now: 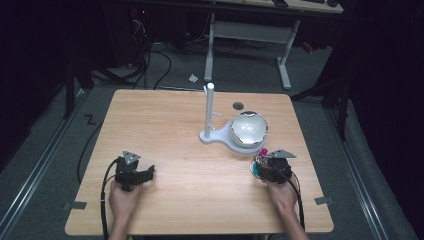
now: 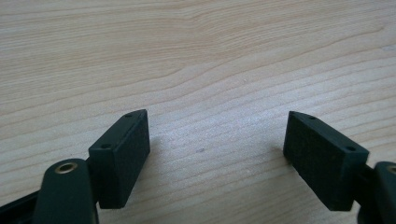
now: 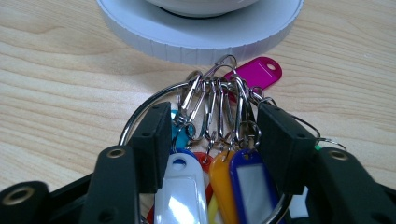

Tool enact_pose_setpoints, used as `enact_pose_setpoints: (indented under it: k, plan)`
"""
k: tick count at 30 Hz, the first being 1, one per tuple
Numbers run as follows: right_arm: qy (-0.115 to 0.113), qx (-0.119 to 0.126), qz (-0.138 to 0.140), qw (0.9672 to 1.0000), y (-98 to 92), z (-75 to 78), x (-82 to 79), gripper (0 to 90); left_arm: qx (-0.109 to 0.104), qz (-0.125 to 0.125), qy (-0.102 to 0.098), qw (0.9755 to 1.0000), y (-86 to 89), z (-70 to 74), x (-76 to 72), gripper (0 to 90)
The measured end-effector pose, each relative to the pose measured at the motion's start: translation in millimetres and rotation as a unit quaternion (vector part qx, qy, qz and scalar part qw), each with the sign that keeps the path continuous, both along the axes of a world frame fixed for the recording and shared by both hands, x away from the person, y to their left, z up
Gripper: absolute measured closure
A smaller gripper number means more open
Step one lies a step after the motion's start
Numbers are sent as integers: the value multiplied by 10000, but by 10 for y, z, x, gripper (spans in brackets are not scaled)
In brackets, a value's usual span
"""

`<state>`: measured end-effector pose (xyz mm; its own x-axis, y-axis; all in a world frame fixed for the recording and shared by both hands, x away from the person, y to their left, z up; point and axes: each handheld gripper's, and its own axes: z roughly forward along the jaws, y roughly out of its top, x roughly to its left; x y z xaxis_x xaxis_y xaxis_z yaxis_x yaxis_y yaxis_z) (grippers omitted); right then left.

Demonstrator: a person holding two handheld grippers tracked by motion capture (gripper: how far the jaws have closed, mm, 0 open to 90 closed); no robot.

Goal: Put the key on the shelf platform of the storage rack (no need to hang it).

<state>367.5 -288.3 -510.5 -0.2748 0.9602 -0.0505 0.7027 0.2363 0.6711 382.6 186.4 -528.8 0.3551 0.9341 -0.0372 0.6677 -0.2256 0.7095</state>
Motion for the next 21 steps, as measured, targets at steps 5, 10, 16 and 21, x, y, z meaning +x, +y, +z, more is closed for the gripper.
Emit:
enact_pose_setpoints:
  k: [5,10,16,21]
  plan:
    - [-4,86,77,9999,-8,-7,12,626,2,2,-1,10000,-1,0,0,231]
    - [11,159,101,9998,-30,-8,26,685,2,0,-1,10000,0,0,0,231]
    - [25,95,105,9999,-60,-5,37,753,3,2,-1,10000,-2,0,0,231]
    - [-47,19,218,9997,-60,-2,29,785,6,0,-1,10000,-1,0,0,231]
